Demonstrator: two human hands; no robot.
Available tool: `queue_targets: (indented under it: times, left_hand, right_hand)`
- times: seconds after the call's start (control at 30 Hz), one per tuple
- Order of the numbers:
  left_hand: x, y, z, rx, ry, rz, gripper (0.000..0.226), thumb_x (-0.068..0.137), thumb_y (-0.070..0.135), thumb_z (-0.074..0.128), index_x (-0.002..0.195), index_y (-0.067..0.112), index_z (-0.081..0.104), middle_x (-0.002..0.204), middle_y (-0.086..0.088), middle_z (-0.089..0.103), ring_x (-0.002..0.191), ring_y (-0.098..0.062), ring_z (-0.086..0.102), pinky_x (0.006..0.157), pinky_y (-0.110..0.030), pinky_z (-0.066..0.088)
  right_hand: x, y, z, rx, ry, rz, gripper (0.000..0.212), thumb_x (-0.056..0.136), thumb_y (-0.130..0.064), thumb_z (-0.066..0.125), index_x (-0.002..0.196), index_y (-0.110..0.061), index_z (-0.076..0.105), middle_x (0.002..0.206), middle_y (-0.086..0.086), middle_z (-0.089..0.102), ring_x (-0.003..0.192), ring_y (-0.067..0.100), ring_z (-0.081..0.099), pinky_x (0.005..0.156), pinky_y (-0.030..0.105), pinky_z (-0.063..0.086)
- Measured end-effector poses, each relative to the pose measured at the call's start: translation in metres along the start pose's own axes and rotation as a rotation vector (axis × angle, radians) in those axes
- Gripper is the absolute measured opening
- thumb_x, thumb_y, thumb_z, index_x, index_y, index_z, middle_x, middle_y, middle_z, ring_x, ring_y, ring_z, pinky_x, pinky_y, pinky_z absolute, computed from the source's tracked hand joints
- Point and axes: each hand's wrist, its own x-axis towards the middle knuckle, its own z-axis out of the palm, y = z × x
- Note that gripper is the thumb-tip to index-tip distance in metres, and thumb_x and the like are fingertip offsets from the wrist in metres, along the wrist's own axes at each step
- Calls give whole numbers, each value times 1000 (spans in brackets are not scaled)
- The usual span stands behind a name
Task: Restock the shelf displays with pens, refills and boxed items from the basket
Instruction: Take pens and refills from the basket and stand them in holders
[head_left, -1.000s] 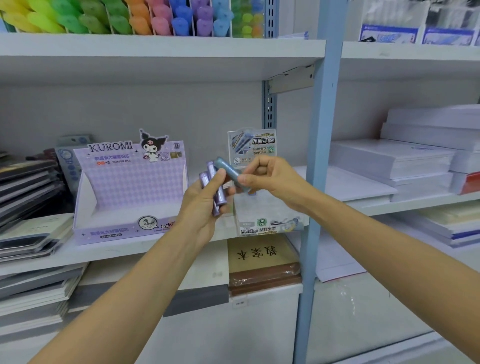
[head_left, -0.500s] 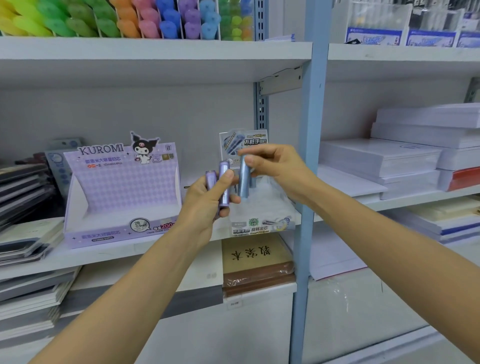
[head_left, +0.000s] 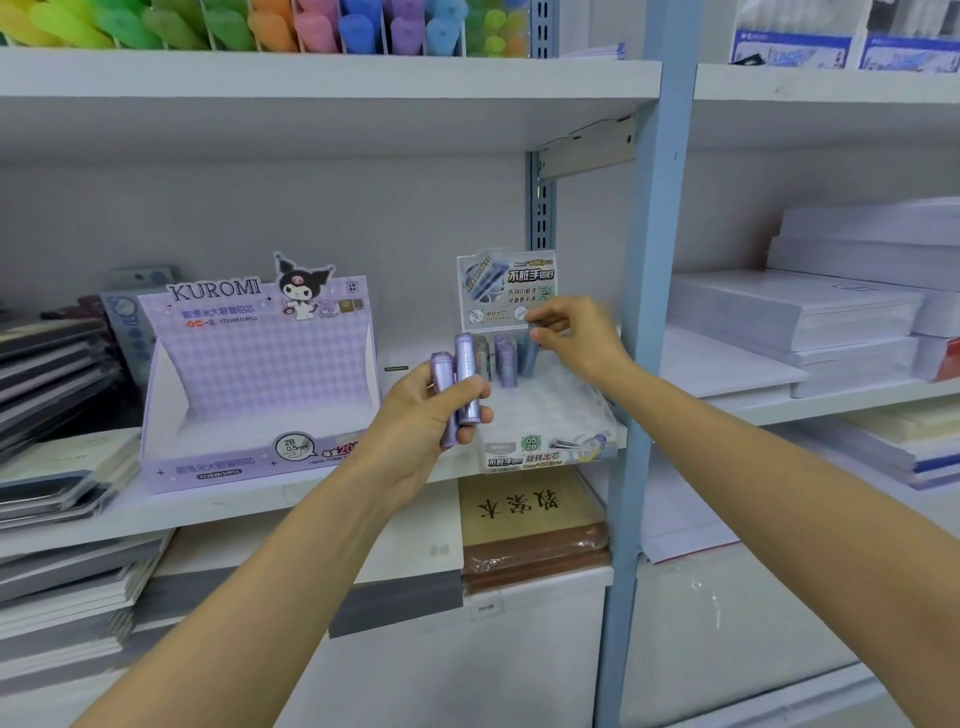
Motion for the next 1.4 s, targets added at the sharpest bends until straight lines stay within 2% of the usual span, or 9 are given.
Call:
queue_targets:
  times: [0.23,0.37,0.57,0.63,0.73,0.83,1.03,1.2,1.4]
  left_hand:
    - [7,-3,-8,-8,-28,14,32,87,11,65,118,7,55,79,-3,72,65,-13,65,52,-18,47]
    - [10,-5,-7,-2,-11,25,40,88,10,65,123,-3,52,82,-4,73,65,-13,65,51,-18,46]
    - [10,-6,-9,12,-13,33,35,88,13,65,119,0,55,86,-6,74,67,-13,65,52,-18,47]
    - [11,-5,-9,2,-2,29,31,89,13,65,117,2,57,87,-7,74,67,-13,65,53,-18,47]
    - [11,-5,-5,12,23,28,21,92,13,62,111,5,59,86,-7,73,66,-13,65,52,-18,47]
    - [10,-3,2,66,16,25,18,93,14,62,109,7,61,85,-5,72,68,-13,66,53,-19,47]
    - [1,2,3,44,103,-26,9,96,9,54,100,7,63,86,-8,62,73,-14,60,60,-24,48]
    - [-6,7,-5,66,162,-30,16,97,1,49,97,8,63,70,-3,58,62,-11,56,60,-22,54]
    - [-17,8,-10,117,61,19,15,97,9,55,107,11,65,84,-4,72,72,-12,67,67,-23,57]
  right_hand:
    - [17,-3,-6,-187,-175,-69,24,86,-5,70,110,-5,70,103,9,71,84,14,64,84,21,50]
    - [10,5,3,-136,-106,-59,17,82,-2,73,99,-2,70,91,11,69,82,24,66,85,35,56]
    - [3,2,5,-219,-27,-120,18,89,-17,68,104,-9,74,97,-2,63,80,12,56,76,27,47]
    - [-3,-11,-2,-21,-37,-111,21,93,-25,63,108,-13,72,98,-4,65,81,12,59,76,27,49]
    - [-21,-33,-10,456,-257,-6,27,97,-32,55,110,-14,71,90,-1,72,79,10,64,73,23,52]
    - [-40,-44,-7,486,-449,5,27,95,-29,58,115,-13,68,87,-4,71,80,9,64,77,24,54]
    - [-33,-49,-23,518,-189,-36,20,91,-10,65,110,-10,69,99,10,71,80,7,67,69,16,52]
    - [-32,-30,-16,262,-80,33,23,89,-7,67,112,-7,69,96,10,68,84,15,62,82,28,54]
    - [-31,-23,0,34,-92,-31,21,88,-6,67,108,-9,72,94,0,69,76,1,60,74,8,45]
